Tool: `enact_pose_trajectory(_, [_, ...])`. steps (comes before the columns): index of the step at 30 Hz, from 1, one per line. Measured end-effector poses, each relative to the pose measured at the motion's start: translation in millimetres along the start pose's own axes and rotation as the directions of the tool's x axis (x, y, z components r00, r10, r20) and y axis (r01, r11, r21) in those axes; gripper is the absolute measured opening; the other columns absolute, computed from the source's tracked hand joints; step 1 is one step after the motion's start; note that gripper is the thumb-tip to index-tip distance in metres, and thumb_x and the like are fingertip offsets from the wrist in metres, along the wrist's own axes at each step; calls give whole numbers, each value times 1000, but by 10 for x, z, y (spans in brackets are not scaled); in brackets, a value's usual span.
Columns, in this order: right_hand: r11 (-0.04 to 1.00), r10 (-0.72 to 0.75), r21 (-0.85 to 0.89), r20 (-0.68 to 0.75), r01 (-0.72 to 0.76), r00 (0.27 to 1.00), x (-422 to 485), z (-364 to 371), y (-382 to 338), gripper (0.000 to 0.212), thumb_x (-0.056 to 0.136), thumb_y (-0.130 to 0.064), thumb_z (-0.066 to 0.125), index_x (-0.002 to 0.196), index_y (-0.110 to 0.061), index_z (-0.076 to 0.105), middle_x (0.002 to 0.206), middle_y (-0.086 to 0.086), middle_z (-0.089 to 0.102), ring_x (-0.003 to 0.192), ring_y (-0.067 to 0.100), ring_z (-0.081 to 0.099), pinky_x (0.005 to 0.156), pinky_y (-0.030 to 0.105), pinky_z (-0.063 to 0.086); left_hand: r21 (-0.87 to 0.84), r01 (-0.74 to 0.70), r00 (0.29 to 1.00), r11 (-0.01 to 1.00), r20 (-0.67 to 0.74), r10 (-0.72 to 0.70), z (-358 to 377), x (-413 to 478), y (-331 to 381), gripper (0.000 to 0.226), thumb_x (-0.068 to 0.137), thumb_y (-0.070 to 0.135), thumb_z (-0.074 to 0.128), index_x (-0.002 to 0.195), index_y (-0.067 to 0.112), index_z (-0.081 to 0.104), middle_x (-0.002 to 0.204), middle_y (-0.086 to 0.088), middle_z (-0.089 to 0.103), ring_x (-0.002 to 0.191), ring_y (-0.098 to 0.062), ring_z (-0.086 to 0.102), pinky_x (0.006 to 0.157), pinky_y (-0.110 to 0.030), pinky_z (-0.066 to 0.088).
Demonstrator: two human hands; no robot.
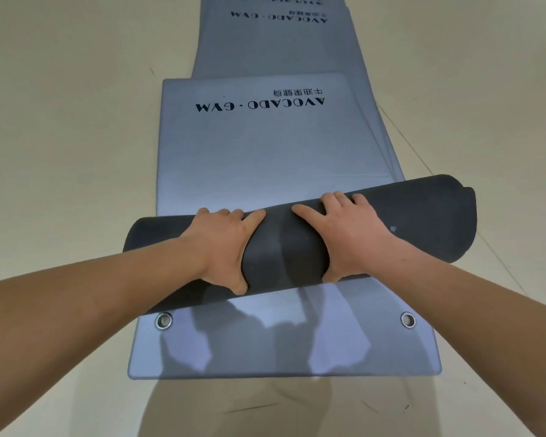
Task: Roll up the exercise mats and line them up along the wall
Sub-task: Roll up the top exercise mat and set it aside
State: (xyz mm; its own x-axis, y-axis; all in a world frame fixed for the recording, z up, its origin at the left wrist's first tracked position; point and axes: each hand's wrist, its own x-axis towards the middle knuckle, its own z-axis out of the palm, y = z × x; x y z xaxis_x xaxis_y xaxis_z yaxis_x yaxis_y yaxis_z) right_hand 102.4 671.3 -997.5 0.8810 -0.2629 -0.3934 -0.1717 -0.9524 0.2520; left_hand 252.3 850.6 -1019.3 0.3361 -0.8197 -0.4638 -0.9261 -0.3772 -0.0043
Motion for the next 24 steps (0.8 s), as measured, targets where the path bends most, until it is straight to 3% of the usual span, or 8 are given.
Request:
enact_pose_trajectory(4, [997, -45, 77, 183, 32, 982, -152, -155, 165, 135, 43, -72, 89, 155, -46, 18, 124, 0, 52, 113, 25, 58, 99, 45, 49, -172, -42, 994, 984, 97, 59, -17, -50, 139, 115, 48, 72, 81, 147, 42, 29, 103, 12, 63, 90, -19, 65, 82, -42, 58])
enact_pose_trajectory(8, [968, -63, 248, 347, -26, 936, -196, -342, 270, 135, 49, -60, 97, 158, -51, 18, 135, -8, 53, 120, 23, 60, 103, 48, 51, -417, 33, 953, 908, 286, 97, -158, 53, 32, 108, 43, 62, 95, 137, 57, 41, 112, 23, 65, 102, -12, 66, 92, -39, 59])
enact_pose_trajectory(10, [967, -30, 249, 317, -53, 948, -214, -388, 248, 139, 58, -54, 96, 164, -48, 5, 151, 0, 41, 135, 29, 51, 109, 50, 47, -508, 81, 936, 858, 334, 109, -215, 165, -92, 108, 44, 52, 102, 137, 55, 47, 123, 23, 65, 109, -11, 67, 97, -40, 59])
enact_pose_trajectory(12, [981, 31, 182, 186, -65, 982, -234, -393, 165, 134, 64, -54, 93, 164, -42, 6, 154, 7, 34, 137, 33, 48, 103, 50, 51, -567, 129, 942, 814, 327, 78, -261, 252, -250, 118, 49, 47, 105, 150, 49, 44, 138, 16, 61, 120, -15, 65, 106, -42, 55])
enact_pose_trajectory(15, [991, 83, 101, 70, -90, 994, -240, -301, -116, 121, 64, -57, 91, 158, -33, 19, 142, 9, 40, 126, 36, 51, 83, 43, 50, -592, 163, 977, 789, 211, -44, -280, 289, -497, 135, 53, 56, 101, 165, 39, 27, 160, 8, 45, 145, -23, 49, 120, -44, 41])
enact_pose_trajectory(17, [992, 105, 59, 44, -107, 993, -178, -223, -260, 117, 68, -52, 91, 157, -30, 19, 142, 12, 42, 125, 37, 49, 76, 40, 49, -574, 136, 991, 807, 80, -110, -312, 237, -585, 122, 66, 54, 97, 166, 32, 30, 166, 7, 40, 152, -21, 41, 121, -43, 37])
enact_pose_trajectory(22, [975, 42, 214, 120, -67, 992, 182, -506, 76, 122, 61, -63, 93, 162, -44, 27, 146, -4, 55, 134, 28, 56, 82, 39, 42, -186, 36, 937, 982, -334, -97, -453, -104, -152, 51, 94, 42, 65, 141, 21, 58, 135, -4, 59, 121, -30, 59, 91, -43, 52])
enact_pose_trajectory(24, [962, 47, 257, 164, -89, 985, 308, -640, 132, 124, 60, -60, 96, 163, -47, 29, 154, -12, 53, 140, 24, 53, 87, 40, 43, -4, 24, 930, 1000, -367, -24, -372, -236, 126, 53, 94, 56, 57, 131, 19, 56, 125, -6, 58, 111, -33, 58, 79, -39, 43])
